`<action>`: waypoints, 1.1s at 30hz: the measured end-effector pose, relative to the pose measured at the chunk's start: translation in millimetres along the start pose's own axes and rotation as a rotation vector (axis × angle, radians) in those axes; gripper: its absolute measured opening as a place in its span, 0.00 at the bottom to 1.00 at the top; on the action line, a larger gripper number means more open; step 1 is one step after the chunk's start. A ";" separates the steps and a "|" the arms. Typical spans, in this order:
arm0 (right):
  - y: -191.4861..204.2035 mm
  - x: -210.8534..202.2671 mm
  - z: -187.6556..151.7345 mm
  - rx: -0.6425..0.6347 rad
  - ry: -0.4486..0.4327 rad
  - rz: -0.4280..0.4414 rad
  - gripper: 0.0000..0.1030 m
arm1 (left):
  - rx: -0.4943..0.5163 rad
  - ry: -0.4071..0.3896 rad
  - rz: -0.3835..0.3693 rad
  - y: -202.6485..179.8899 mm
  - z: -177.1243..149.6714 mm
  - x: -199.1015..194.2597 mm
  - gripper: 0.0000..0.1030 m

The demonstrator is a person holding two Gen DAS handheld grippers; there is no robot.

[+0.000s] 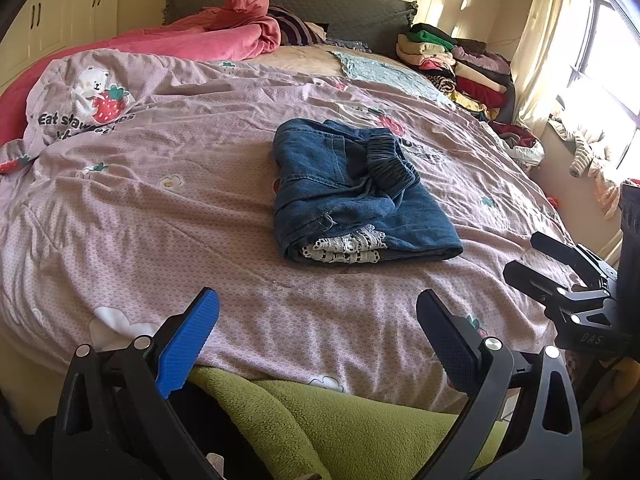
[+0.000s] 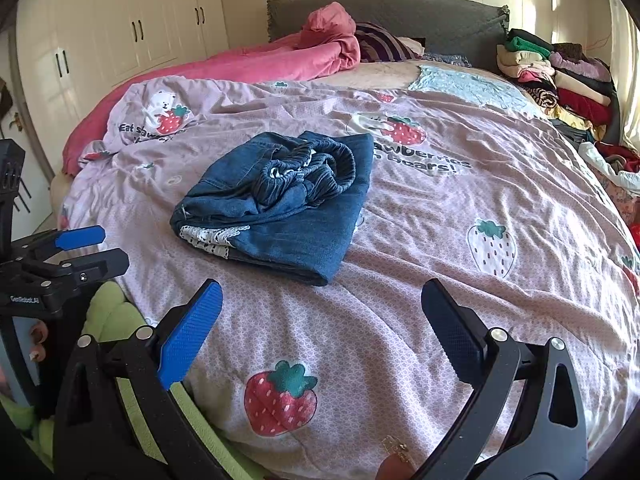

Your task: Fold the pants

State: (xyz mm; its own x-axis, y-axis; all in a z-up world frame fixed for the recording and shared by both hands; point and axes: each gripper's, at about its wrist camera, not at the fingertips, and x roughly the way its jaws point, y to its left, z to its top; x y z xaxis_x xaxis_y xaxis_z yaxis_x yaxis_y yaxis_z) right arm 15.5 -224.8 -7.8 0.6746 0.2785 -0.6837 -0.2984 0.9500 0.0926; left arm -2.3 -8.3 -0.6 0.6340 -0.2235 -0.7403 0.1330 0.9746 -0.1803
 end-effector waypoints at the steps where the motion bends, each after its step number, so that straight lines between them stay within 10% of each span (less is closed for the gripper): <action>1: -0.4 -0.4 -0.4 0.001 -0.001 -0.001 0.91 | -0.002 -0.001 0.000 -0.4 -0.4 -0.5 0.96; 33: -0.4 -5.6 -0.6 0.000 0.000 -0.010 0.91 | 0.002 0.004 0.004 2.2 0.3 -3.3 0.96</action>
State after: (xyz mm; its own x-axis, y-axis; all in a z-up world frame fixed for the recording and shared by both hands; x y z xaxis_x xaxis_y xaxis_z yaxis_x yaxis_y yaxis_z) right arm 11.4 -226.8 -4.5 0.6774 0.2693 -0.6845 -0.2917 0.9526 0.0862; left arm -3.9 -5.4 1.7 0.6311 -0.2194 -0.7440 0.1318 0.9755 -0.1759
